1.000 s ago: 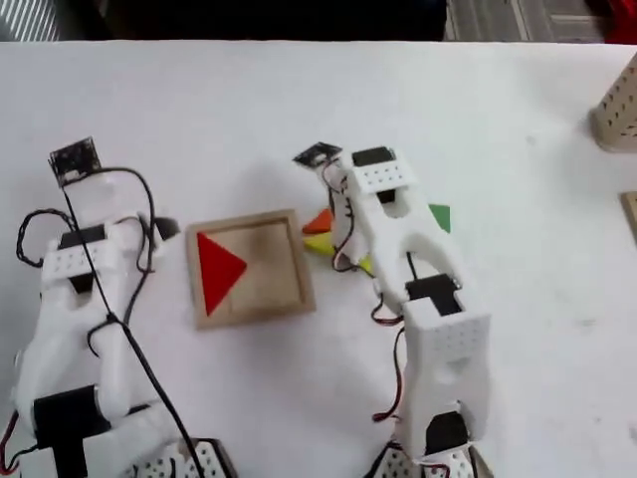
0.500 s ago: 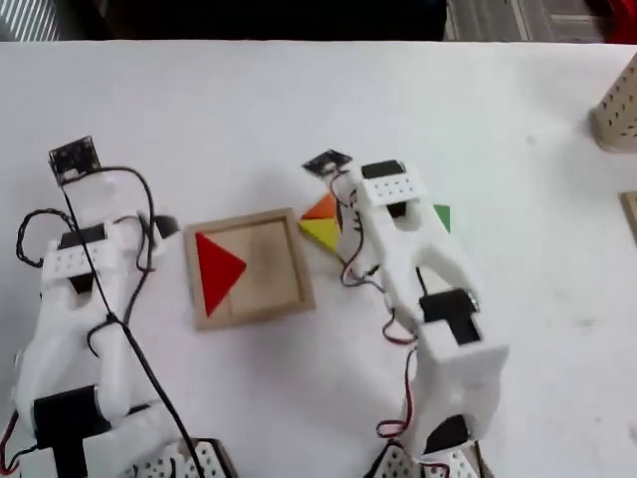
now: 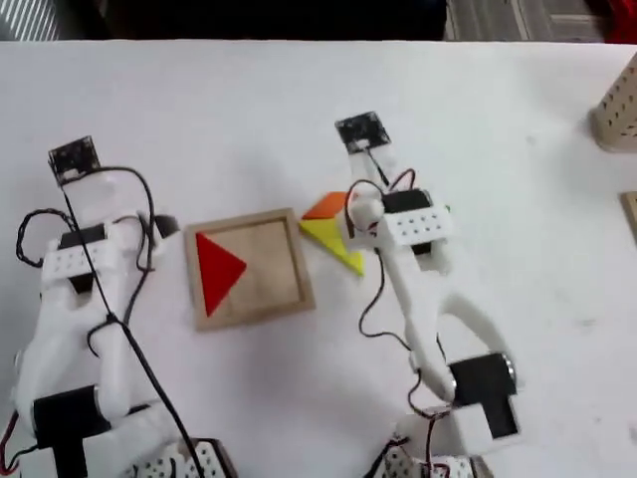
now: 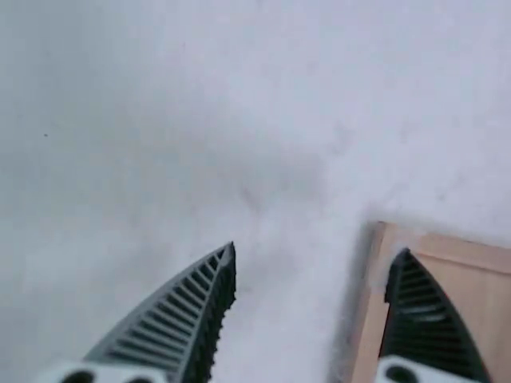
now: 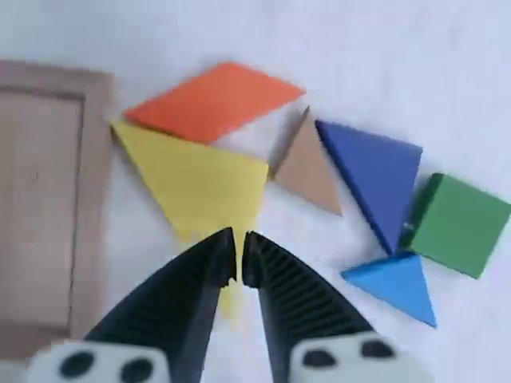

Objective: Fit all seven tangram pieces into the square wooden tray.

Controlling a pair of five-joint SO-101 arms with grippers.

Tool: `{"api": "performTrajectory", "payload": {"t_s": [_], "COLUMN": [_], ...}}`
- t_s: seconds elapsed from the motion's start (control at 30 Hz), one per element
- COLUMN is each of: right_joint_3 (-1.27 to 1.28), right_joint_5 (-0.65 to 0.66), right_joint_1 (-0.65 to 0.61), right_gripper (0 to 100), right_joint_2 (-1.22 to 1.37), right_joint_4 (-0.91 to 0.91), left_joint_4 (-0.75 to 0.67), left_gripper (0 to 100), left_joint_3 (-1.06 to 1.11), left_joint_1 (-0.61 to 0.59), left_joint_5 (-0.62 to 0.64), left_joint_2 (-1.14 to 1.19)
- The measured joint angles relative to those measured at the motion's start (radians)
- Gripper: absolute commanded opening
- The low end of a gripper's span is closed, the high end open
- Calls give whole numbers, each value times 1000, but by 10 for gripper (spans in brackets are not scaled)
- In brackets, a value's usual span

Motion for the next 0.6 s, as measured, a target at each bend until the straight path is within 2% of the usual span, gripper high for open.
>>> {"api": "performTrajectory", "payload": {"t_s": [0.23,0.6], "right_joint_3": [-26,-89], "right_joint_5": [-72,-63], "right_joint_1": [0,-40], "right_gripper": [19,18], "right_joint_2": [229,354], "right_joint_4": [-338,-384], "left_joint_4": [0,0], "left_gripper": [298,298], "left_joint_3": [0,0], "left_joint_1": [0,0], "left_joint_5": [0,0], "left_joint_2": [0,0]}}
